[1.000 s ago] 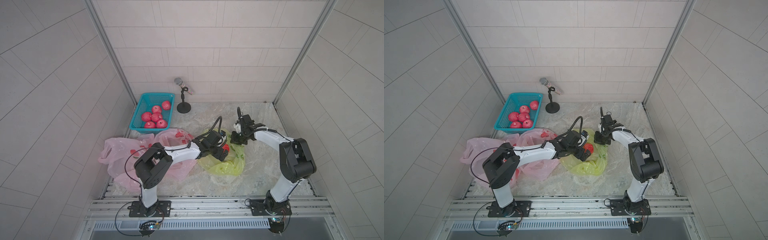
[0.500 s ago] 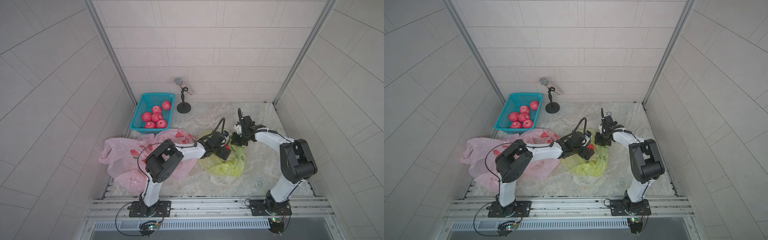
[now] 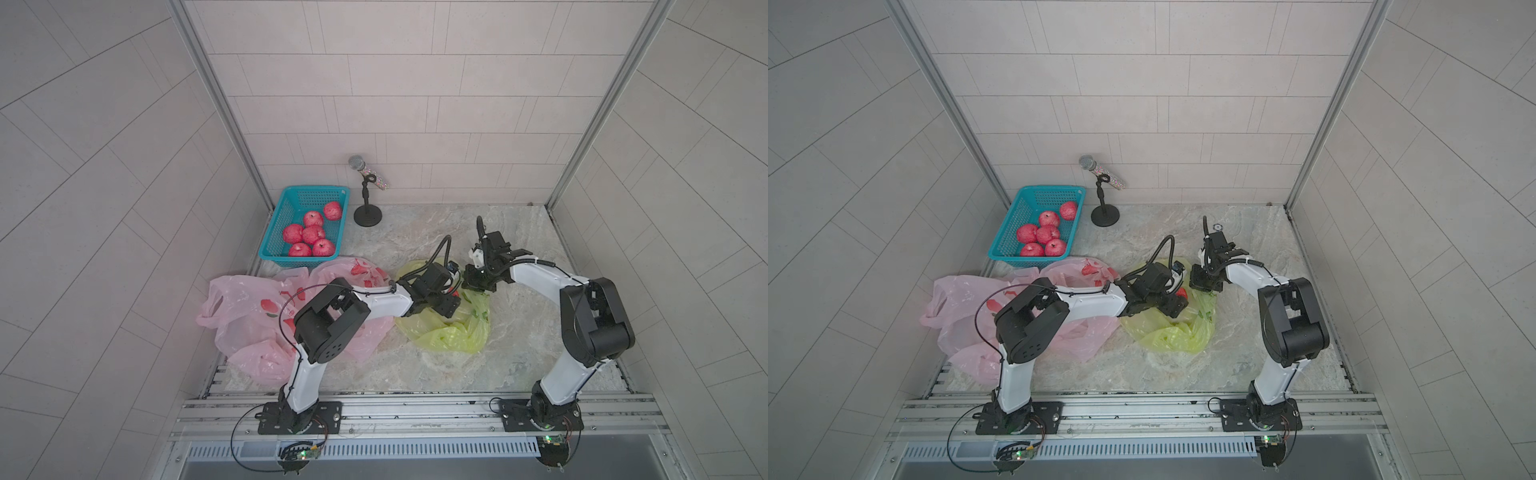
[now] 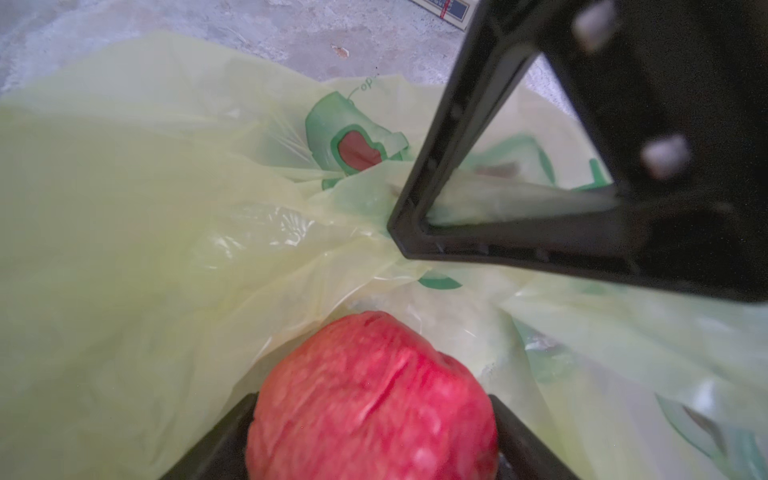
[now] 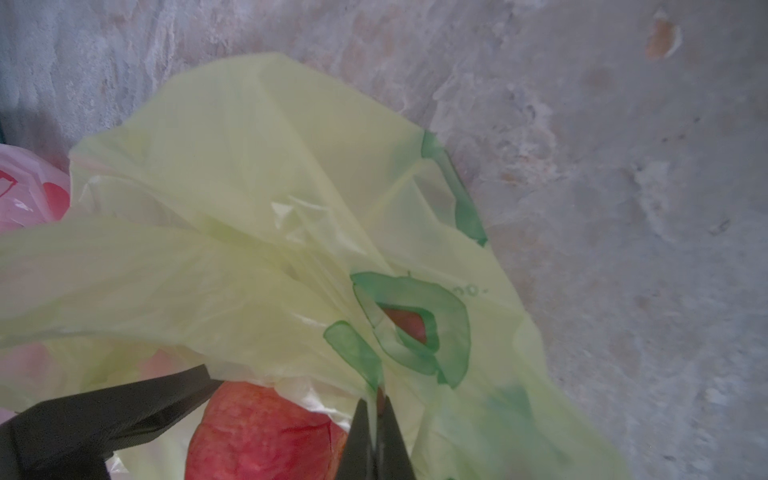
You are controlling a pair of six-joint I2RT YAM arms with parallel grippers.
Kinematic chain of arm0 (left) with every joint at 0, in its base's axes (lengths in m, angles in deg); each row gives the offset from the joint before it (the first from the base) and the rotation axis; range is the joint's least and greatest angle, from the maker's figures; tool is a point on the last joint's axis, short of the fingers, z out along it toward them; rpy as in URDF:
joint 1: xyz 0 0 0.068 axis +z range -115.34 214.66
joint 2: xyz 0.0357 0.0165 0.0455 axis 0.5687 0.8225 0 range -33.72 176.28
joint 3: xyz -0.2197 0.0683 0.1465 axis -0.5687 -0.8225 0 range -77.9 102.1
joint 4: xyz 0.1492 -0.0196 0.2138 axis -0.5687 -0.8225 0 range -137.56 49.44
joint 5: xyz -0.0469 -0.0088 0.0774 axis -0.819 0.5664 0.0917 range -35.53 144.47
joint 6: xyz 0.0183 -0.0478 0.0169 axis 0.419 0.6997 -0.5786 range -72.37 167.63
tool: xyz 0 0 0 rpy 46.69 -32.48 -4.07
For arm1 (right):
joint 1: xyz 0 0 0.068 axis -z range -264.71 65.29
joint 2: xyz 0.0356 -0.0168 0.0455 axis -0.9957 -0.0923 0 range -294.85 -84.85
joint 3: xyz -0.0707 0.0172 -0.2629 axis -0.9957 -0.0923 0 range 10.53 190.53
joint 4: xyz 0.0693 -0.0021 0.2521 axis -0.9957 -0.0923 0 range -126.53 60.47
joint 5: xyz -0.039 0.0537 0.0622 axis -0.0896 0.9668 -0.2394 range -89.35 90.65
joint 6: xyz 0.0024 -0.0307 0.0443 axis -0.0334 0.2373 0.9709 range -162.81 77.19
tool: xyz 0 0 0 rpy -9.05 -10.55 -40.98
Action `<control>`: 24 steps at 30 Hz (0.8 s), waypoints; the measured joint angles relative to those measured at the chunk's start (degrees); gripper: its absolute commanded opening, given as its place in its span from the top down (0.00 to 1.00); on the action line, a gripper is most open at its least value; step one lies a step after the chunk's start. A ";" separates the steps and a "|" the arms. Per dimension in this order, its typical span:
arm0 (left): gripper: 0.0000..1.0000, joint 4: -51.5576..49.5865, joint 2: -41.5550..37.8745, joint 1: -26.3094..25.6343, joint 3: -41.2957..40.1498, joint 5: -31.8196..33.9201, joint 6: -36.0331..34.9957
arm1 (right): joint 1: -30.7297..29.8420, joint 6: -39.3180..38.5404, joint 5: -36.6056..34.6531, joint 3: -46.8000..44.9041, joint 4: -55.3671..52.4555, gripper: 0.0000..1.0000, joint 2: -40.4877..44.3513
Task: Untie the knot of a plastic bag & take out the apple
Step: Pick up the apple from the plastic bag.
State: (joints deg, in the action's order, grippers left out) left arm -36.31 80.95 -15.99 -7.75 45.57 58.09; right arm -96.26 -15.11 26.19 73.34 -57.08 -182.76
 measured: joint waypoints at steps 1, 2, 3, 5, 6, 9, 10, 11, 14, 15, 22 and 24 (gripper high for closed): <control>0.27 -0.04 0.00 0.00 0.00 0.00 -0.02 | 0.00 0.00 0.00 0.00 0.00 1.00 0.00; 0.30 -0.09 -0.02 0.00 0.00 0.00 -0.02 | 0.00 0.00 0.00 0.00 0.02 1.00 0.00; 0.33 -0.11 -0.02 0.00 0.00 0.00 -0.02 | 0.00 0.00 0.00 0.00 0.00 1.00 0.00; 0.35 -0.22 -0.02 0.00 0.00 0.00 -0.04 | 0.00 0.00 0.02 0.00 0.00 1.00 0.00; 0.35 -0.24 -0.04 0.00 0.00 0.00 -0.04 | 0.00 0.00 0.04 0.00 0.00 1.00 0.00; 0.35 -1.31 -0.55 0.00 0.00 -0.11 -0.22 | 0.00 0.00 0.13 0.00 0.02 1.00 0.00; 0.35 -2.05 -0.87 0.00 0.00 -0.20 -0.35 | 0.00 0.00 0.17 0.00 0.02 1.00 0.00; 0.35 -2.73 -1.36 0.00 0.00 -0.28 -0.50 | 0.00 0.00 0.20 0.00 0.02 1.00 0.00; 0.35 -5.88 -3.98 0.02 0.00 -0.48 -1.18 | 0.04 0.00 0.31 0.02 0.00 1.00 0.00; 0.35 -6.93 -5.31 0.04 0.00 -0.68 -1.36 | 0.07 0.00 0.37 0.02 0.00 0.99 0.00; 0.35 -14.51 -19.04 1.09 -0.07 -1.07 -1.49 | 0.09 0.00 0.66 0.07 -0.02 0.93 0.00; 0.35 -15.98 -22.71 1.90 -0.42 -1.03 -1.25 | 0.09 0.07 0.85 0.09 -0.02 0.83 0.00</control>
State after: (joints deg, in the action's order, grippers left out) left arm -52.28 58.25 -14.09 -8.17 44.54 56.84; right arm -96.17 -15.04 27.04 73.43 -57.10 -182.76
